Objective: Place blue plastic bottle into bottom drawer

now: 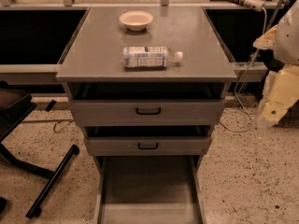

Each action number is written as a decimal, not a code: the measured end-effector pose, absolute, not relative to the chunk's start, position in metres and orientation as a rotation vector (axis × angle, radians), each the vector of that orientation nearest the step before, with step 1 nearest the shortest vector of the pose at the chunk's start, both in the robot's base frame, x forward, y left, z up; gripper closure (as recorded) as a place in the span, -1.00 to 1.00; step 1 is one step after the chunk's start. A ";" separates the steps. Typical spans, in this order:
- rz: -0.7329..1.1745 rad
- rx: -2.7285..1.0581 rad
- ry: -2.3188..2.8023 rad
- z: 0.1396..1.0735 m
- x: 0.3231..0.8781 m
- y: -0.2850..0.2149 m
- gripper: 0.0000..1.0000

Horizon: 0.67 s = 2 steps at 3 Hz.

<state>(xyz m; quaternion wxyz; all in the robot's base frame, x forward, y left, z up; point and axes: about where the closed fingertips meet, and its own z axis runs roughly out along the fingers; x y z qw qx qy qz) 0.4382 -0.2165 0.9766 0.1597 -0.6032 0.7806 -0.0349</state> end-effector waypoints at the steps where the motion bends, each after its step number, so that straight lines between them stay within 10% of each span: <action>1: -0.100 -1.724 2.231 0.977 0.438 -0.217 -1.00; 2: -0.068 -1.726 2.199 0.969 0.457 -0.208 -1.00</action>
Offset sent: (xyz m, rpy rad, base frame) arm 0.0430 0.0174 -0.0227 0.0693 0.0022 0.0444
